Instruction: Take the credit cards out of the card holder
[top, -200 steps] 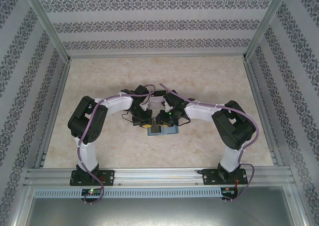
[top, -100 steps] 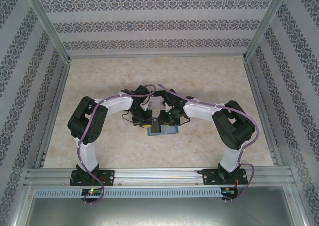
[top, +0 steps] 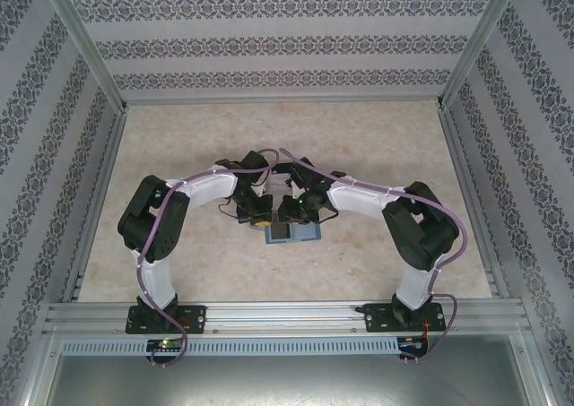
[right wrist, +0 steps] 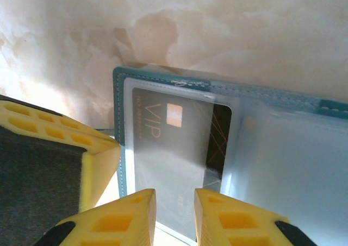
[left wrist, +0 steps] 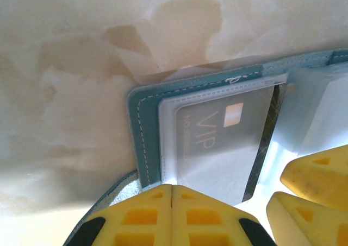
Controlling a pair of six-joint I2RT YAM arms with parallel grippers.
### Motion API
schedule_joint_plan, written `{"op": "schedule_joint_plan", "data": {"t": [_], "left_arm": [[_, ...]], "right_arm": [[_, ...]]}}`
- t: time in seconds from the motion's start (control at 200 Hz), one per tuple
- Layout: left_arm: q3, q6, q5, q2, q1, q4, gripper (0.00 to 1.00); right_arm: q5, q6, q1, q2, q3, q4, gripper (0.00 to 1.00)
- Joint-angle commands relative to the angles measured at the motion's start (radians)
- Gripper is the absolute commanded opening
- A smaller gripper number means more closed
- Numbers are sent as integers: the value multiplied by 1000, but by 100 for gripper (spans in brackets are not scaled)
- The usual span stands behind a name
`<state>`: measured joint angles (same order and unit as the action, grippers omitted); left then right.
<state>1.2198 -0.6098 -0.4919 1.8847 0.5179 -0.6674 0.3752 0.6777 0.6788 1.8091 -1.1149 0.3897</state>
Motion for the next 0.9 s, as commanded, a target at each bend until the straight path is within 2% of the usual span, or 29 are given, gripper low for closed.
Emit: {"op": "schedule_joint_plan", "data": {"t": [0.0,0.34,0.744,0.894], "left_arm": [[-12,-4,17,-10,9,-38,4],[-21,-1,12,10,9,-35,3],[-30,-2,12,10,9,-34,3],[-26,-3,12,6,9,-34,3]], "right_arm": [[-7,4,10,28,-26,23,26],[-11,-8,16,73,-49,34,26],[-195,-64,41,102,-129,218,26],[-193,-67,44,86,-140,225,26]]}}
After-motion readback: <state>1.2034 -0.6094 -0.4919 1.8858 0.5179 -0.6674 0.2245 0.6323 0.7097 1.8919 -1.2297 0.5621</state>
